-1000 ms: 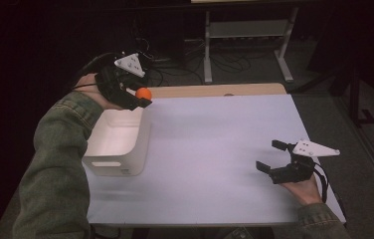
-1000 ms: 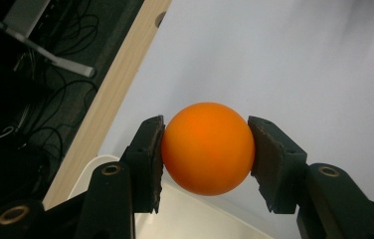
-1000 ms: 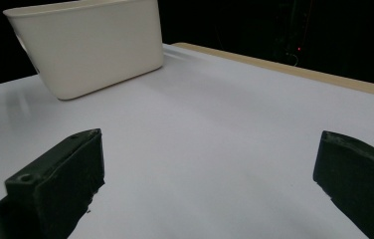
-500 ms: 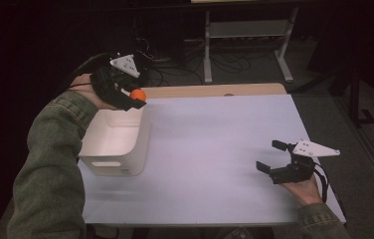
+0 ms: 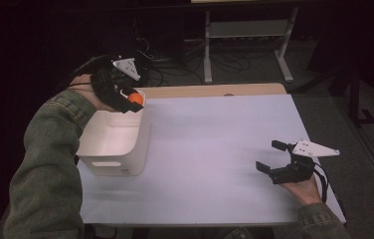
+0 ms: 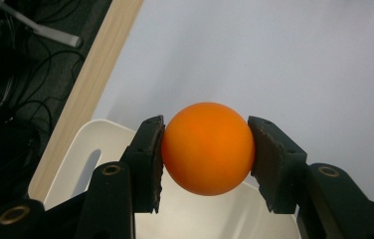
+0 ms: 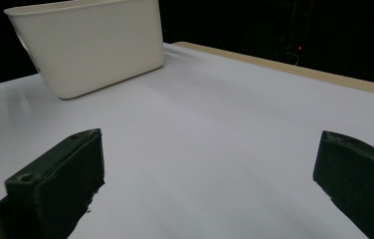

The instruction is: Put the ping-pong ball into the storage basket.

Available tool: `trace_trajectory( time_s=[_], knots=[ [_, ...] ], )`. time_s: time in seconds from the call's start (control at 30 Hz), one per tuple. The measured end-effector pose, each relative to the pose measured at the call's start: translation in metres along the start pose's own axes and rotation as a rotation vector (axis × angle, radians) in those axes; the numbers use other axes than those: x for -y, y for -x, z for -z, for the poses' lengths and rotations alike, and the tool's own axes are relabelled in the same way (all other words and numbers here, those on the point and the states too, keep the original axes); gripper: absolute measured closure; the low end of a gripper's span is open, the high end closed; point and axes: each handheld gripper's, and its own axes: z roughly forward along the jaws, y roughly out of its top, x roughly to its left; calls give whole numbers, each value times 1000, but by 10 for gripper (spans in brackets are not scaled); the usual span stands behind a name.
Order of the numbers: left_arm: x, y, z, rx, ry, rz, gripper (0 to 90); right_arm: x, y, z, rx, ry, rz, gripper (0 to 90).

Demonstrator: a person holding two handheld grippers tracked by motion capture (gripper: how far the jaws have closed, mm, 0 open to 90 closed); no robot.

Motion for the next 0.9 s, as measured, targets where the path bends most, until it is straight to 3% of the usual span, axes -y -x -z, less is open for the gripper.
trace_trajectory(
  time_s=[0.57, 0.8, 0.9],
  knots=[
    [13, -1, 4, 33, -79, 10, 502, 0, -1, 0, -1, -3, -2, 0],
    [19, -1, 1, 43, -154, 16, 502, 0, 0, -1, -1, -4, -1, 0],
    [21, -2, -1, 56, -164, 25, 502, 0, -1, -1, 0, -6, 0, 0]
  ],
)
